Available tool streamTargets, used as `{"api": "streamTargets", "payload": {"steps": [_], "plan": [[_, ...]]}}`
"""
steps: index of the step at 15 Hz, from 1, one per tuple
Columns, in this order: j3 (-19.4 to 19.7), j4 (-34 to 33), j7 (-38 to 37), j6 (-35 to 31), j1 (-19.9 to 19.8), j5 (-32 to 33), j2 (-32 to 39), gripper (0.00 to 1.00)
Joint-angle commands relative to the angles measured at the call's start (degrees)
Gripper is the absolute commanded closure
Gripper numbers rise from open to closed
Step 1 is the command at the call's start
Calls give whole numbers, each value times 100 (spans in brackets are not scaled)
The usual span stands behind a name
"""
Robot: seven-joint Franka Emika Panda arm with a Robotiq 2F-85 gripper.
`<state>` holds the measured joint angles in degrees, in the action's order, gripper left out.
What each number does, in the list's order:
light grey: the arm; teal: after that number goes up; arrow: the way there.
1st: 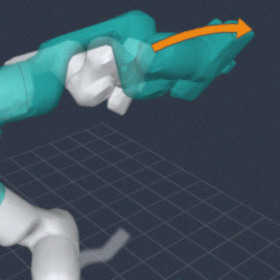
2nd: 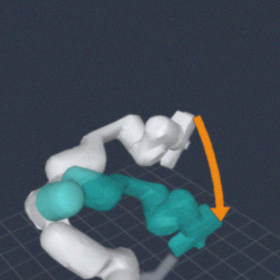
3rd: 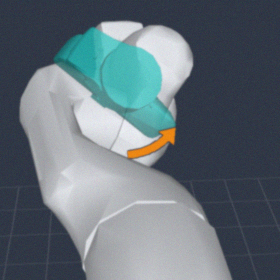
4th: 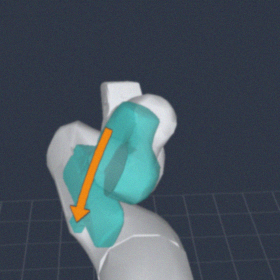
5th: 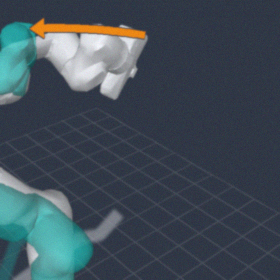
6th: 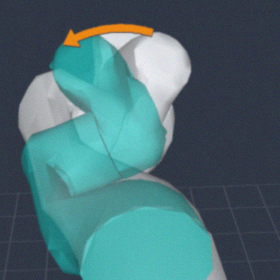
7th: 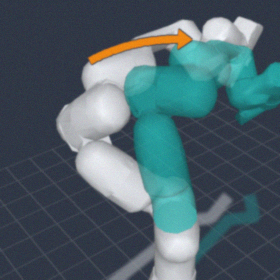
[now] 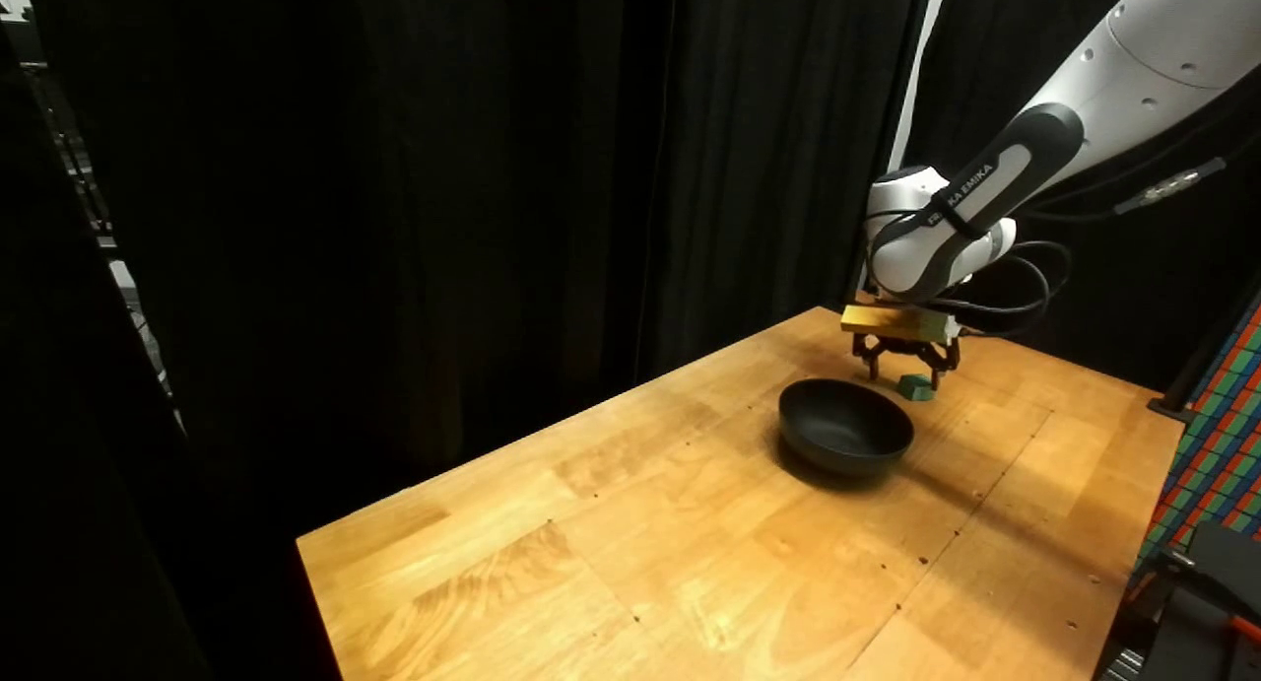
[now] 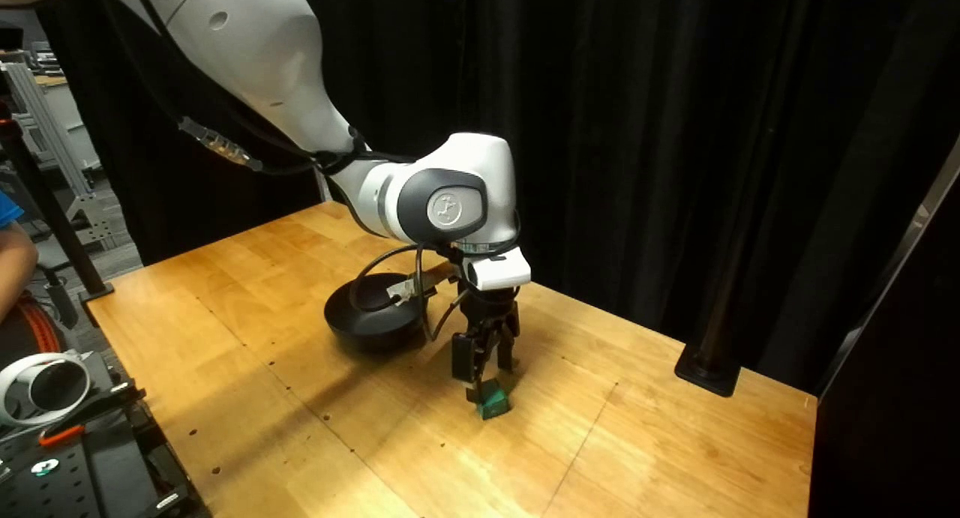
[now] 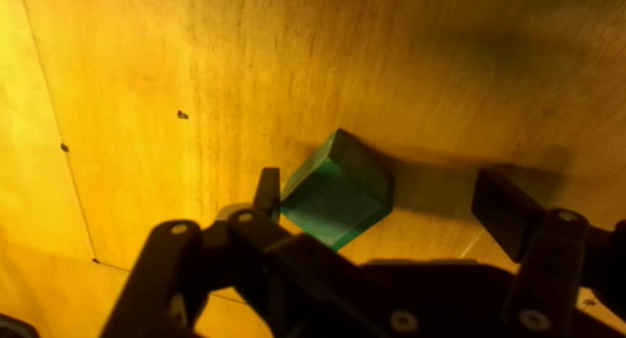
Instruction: Put the green block in the black bowl
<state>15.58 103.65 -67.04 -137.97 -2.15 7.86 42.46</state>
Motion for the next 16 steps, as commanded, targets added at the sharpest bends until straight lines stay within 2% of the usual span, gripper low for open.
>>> {"api": "streamTargets", "payload": {"steps": [1, 7, 8, 9, 12, 13, 14, 15, 16], "plan": [[250, -244, -503, 421, 126, -176, 91, 0], [15, -202, -685, 1173, -13, -527, -45, 0], [15, -182, -764, 1128, 3, -578, -41, 25], [3, -145, -823, 1029, 3, -646, -50, 26], [157, 42, -1278, 505, 167, -523, -93, 49], [212, 107, -1430, 330, 202, -478, -100, 24], [247, 161, -1550, 169, 216, -461, -106, 12], [262, 235, -1600, -22, 199, -466, -112, 12], [285, 295, -1650, -178, 197, -468, -114, 7]]}}
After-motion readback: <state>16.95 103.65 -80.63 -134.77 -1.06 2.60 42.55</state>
